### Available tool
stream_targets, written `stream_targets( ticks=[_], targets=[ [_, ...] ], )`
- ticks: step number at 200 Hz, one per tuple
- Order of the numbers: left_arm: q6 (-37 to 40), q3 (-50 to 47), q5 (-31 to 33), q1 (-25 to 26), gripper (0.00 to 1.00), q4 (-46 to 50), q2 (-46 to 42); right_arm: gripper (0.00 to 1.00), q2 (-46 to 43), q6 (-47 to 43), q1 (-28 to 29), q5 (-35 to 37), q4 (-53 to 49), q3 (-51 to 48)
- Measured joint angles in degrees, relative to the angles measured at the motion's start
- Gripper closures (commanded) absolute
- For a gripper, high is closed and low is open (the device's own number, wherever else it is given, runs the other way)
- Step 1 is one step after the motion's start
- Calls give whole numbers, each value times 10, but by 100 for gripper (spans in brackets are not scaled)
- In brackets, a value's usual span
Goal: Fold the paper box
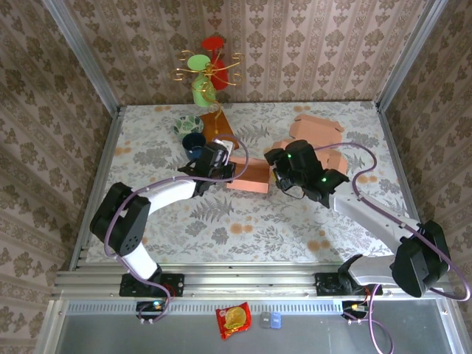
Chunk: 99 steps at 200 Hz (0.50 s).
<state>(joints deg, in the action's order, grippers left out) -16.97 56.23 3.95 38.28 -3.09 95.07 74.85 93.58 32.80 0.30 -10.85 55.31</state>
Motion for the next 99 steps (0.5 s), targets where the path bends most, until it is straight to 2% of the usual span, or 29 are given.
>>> stream_targets(
  ticks=[39, 64, 99],
  targets=[
    [-3, -4, 8, 4, 100, -2, 0, 51, 65, 134, 10, 10, 26, 20],
    [-6, -5, 11, 7, 100, -2, -1, 55, 109, 170, 10, 12, 30, 38],
    [-6, -5, 13, 7, 100, -2, -1, 66, 131, 200, 10, 12, 43, 60]
  ],
)
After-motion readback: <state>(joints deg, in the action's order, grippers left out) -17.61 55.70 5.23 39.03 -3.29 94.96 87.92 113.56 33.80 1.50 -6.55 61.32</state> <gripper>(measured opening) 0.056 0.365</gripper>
